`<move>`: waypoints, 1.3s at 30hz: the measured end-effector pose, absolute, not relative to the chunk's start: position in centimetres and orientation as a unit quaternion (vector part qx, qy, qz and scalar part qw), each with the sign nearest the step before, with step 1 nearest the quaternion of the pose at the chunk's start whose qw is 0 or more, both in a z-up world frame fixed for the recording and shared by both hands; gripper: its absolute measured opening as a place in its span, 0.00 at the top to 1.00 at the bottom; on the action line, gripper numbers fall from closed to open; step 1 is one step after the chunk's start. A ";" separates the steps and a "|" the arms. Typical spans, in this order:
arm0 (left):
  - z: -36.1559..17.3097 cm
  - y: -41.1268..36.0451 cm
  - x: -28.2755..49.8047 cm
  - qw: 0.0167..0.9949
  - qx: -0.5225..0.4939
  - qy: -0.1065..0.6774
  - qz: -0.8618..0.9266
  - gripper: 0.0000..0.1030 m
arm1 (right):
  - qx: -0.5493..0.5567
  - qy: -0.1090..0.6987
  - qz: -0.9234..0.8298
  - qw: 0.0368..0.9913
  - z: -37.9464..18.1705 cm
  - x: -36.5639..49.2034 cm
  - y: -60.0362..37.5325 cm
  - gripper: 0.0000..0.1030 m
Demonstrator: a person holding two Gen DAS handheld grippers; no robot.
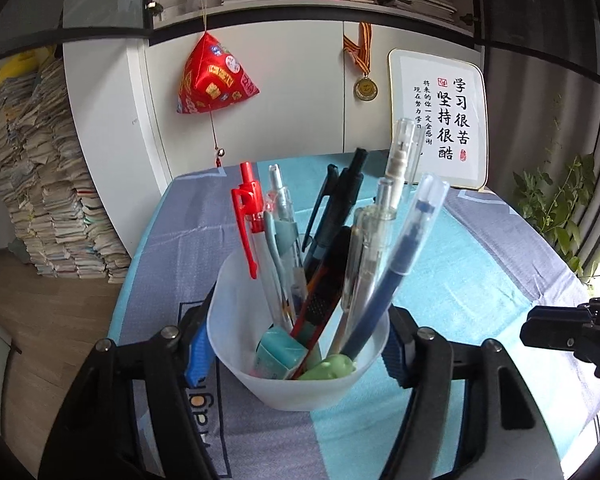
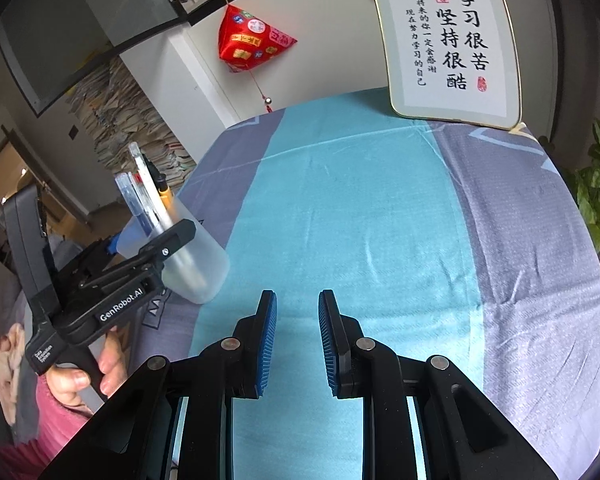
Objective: Organize stationery
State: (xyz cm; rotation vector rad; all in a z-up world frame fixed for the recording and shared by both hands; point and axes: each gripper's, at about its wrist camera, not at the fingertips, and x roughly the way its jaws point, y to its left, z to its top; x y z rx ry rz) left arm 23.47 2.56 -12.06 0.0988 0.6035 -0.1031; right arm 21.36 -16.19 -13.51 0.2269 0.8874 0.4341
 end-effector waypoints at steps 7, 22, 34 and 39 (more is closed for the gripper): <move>-11.3 -2.8 26.1 0.951 0.055 0.290 -0.091 0.36 | 0.115 0.417 0.182 0.883 -13.6 21.2 -18.9 0.79; -12.8 -8.3 29.1 0.943 0.036 0.313 -0.107 0.35 | 0.112 0.421 0.120 0.892 -15.6 22.6 -22.6 0.79; -11.3 -7.3 26.5 0.947 0.072 0.301 -0.087 0.12 | 0.089 0.403 0.077 0.907 -14.6 21.8 -22.1 0.79; -10.8 -6.0 24.1 0.936 0.070 0.330 -0.104 0.12 | 0.081 0.388 0.064 0.916 -13.2 20.2 -21.6 0.79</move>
